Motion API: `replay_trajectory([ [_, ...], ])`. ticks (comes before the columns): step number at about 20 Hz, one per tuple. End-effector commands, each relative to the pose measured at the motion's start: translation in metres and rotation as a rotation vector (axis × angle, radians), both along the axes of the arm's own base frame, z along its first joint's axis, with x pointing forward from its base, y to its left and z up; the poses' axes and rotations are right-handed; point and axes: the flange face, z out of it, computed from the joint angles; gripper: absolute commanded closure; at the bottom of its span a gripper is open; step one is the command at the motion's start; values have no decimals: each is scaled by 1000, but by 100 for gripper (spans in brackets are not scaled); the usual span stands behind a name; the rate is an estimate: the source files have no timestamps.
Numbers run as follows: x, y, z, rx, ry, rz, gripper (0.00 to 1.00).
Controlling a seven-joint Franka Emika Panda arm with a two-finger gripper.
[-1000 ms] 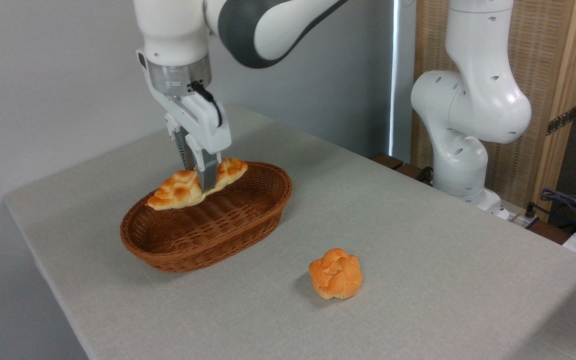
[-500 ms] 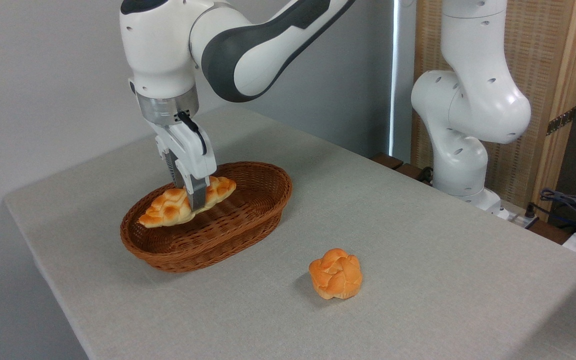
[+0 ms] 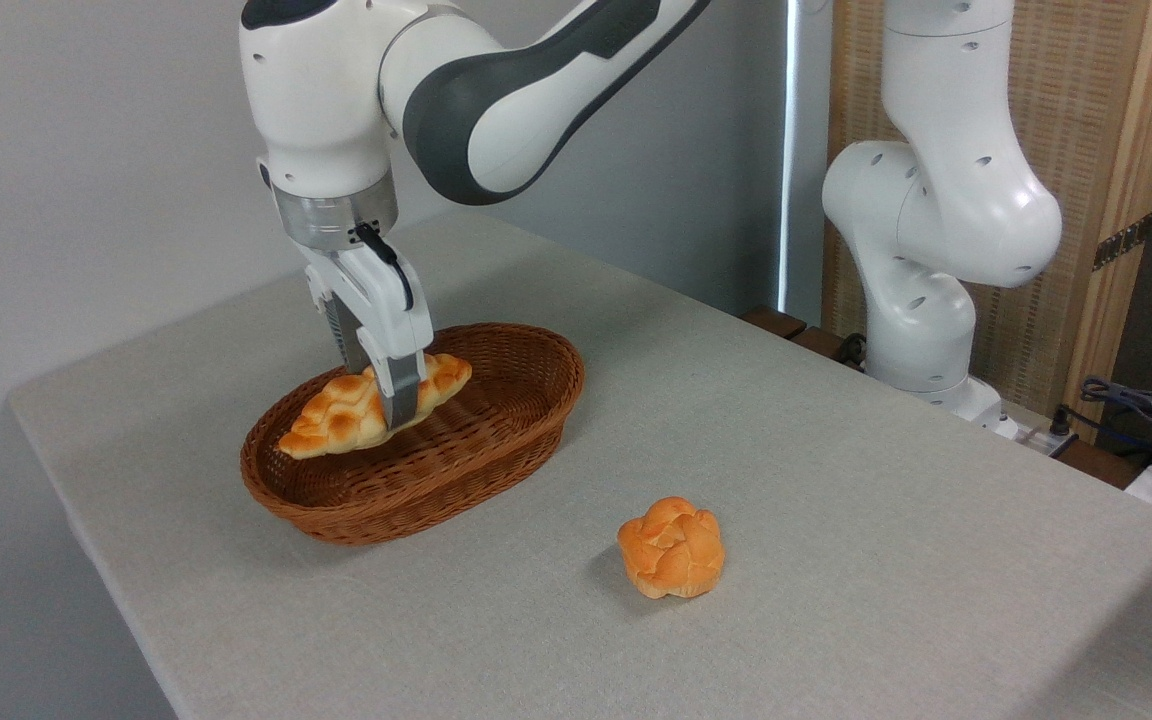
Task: Put bread into the basket
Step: 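Lower the loaf into the basket and open the gripper, then raise the open gripper up out of the basket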
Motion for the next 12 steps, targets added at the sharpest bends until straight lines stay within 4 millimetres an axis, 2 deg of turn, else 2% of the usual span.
replay_trajectory([
  [1, -2, 1, 1, -6, -14, -5, 0],
  [5, -2, 2, 3, -1, -15, -3, 0],
  [7, -2, 8, 11, 0, -22, 5, 0],
  [9, -1, 23, 27, -1, -34, 29, 0],
  [12, 5, 59, 71, 11, -4, 53, 0],
])
